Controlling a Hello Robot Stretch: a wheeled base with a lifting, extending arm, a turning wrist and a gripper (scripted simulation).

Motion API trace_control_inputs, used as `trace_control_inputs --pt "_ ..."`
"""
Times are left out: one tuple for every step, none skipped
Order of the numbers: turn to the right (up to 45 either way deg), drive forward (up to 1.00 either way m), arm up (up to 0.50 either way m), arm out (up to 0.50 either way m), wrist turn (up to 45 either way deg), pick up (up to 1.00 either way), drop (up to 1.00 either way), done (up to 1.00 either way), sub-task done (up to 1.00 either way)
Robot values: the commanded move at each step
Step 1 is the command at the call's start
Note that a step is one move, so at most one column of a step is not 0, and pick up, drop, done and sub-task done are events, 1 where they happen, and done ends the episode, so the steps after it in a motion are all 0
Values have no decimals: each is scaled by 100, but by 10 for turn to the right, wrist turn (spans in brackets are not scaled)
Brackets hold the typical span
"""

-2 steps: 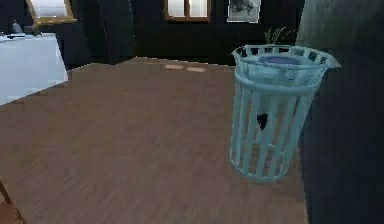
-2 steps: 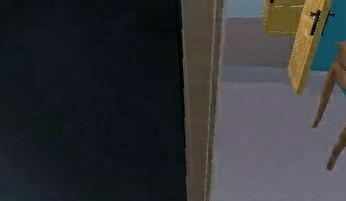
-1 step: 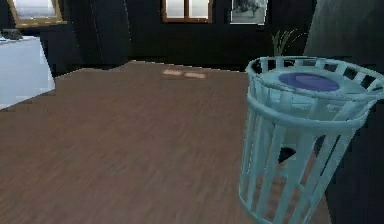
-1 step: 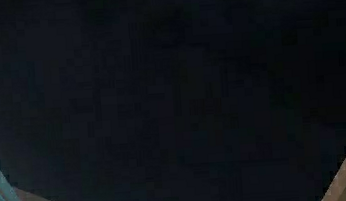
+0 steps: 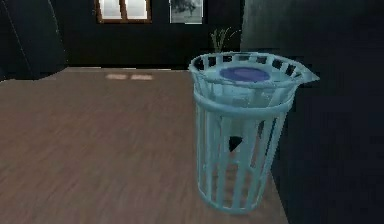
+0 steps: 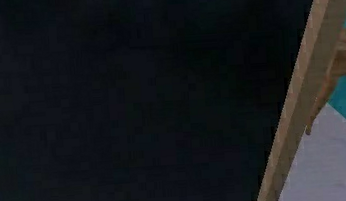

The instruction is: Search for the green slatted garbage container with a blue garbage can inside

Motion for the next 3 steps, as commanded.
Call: trace_control_inputs --pt "0 15 0 0 0 0 0 0 0" --pt "150 0 0 0 0 0 0 0 0" --pt "0 0 0 0 0 0 0 100 0"
